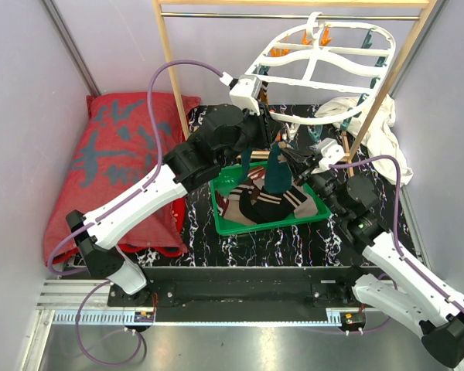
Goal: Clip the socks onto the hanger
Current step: Clamp the sock onto the hanger.
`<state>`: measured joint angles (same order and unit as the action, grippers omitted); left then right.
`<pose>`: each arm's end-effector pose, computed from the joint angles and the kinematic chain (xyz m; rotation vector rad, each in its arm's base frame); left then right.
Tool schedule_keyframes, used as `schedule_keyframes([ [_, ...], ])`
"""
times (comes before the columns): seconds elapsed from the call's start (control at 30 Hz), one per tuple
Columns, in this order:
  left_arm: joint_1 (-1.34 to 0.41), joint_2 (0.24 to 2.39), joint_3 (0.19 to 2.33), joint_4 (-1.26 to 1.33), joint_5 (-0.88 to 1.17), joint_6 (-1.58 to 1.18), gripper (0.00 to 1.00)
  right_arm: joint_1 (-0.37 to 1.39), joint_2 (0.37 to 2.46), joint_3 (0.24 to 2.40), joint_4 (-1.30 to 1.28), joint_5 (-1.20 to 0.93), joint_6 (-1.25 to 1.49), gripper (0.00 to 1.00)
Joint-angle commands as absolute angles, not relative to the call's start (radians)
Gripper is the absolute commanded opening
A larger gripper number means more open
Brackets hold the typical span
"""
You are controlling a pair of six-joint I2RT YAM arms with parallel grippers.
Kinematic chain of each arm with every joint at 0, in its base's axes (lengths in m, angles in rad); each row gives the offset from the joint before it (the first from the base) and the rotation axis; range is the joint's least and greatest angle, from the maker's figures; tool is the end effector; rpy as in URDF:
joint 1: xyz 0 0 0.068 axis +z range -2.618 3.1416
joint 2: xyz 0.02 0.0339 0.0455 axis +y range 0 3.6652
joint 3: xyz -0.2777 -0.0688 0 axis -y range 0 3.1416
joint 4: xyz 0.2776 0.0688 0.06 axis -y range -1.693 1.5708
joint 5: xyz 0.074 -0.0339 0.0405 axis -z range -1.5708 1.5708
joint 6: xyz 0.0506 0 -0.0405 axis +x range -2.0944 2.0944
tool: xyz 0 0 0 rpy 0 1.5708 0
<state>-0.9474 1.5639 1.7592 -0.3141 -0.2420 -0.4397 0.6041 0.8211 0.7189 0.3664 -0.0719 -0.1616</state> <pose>0.2440 -0.3185 0.4893 0.2561 1.7379 -0.8279 0.1899 0.1355 0.3806 -0.5497 1.1992 0.4240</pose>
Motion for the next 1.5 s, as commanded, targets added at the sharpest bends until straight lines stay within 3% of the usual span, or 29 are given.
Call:
schedule_keyframes([
  [0.0,-0.945,1.516,1.795,-0.279,-0.210,-0.465,0.00,0.612,0.828,0.735,0.451,-0.086,-0.175,0.02],
  [1.47,-0.943,1.523,1.778,-0.288,-0.153,-0.495,0.00,0.612,0.835,0.758,0.474,-0.035,-0.195,0.01],
])
